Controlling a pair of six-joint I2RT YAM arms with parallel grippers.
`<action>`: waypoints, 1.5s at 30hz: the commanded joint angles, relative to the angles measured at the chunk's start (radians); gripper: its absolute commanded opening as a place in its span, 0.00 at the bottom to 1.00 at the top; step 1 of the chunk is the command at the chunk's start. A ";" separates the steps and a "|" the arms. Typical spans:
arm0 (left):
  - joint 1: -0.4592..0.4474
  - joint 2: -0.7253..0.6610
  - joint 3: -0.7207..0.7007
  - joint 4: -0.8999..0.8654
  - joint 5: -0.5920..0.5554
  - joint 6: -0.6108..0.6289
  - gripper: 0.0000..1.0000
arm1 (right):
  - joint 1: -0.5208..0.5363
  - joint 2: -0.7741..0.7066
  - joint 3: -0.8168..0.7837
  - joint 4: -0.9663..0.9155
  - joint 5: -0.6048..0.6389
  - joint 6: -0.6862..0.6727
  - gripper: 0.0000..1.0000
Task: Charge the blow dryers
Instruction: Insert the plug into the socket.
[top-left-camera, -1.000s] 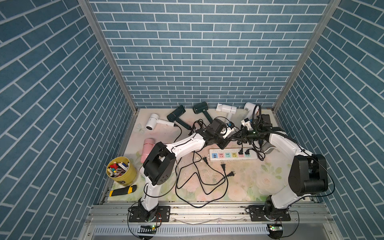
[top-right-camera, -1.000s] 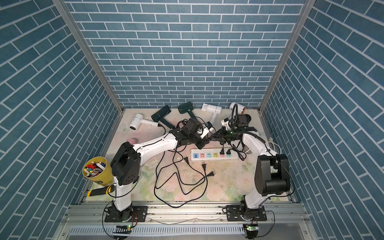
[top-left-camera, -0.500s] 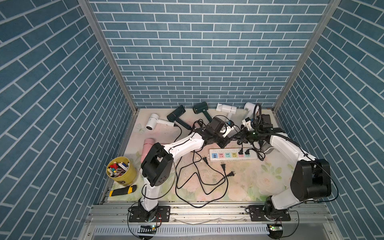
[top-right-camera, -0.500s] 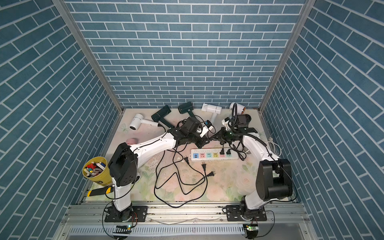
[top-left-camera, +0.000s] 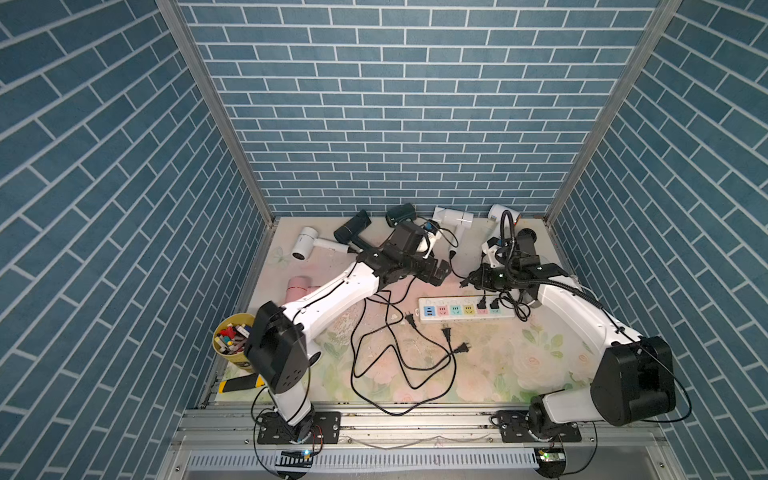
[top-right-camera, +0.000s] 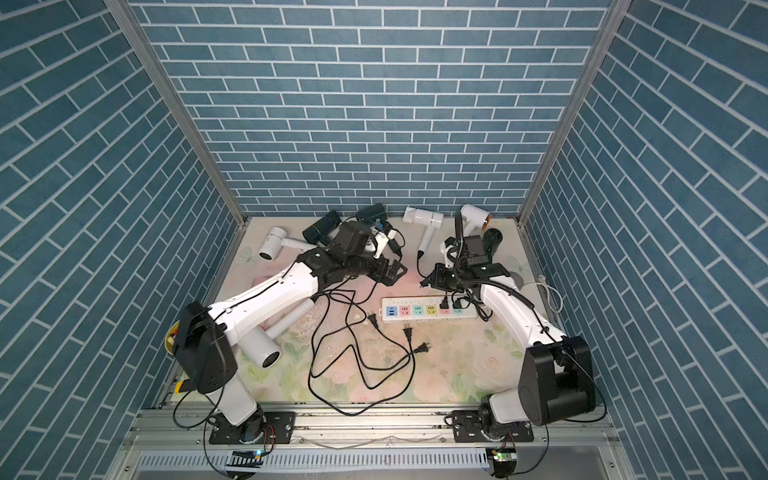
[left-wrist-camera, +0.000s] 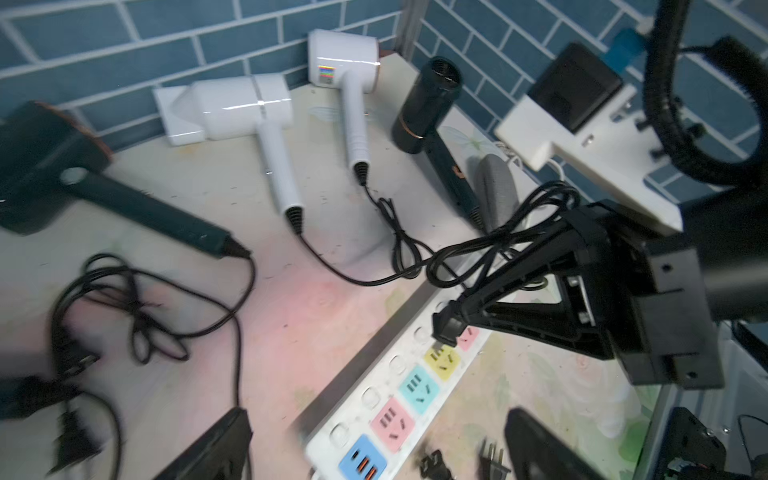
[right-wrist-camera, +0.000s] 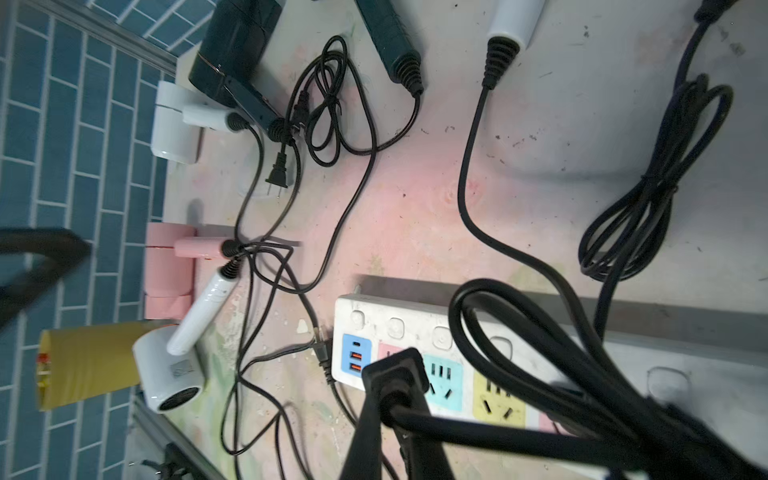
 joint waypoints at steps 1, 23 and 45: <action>0.029 -0.091 -0.099 -0.042 -0.151 -0.111 0.99 | 0.049 -0.012 -0.037 -0.029 0.219 -0.071 0.00; 0.143 -0.411 -0.632 0.231 -0.336 -0.155 0.99 | 0.234 0.006 -0.174 0.061 0.569 0.056 0.00; 0.143 -0.448 -0.652 0.243 -0.344 -0.148 1.00 | 0.265 0.003 -0.238 0.046 0.589 0.135 0.00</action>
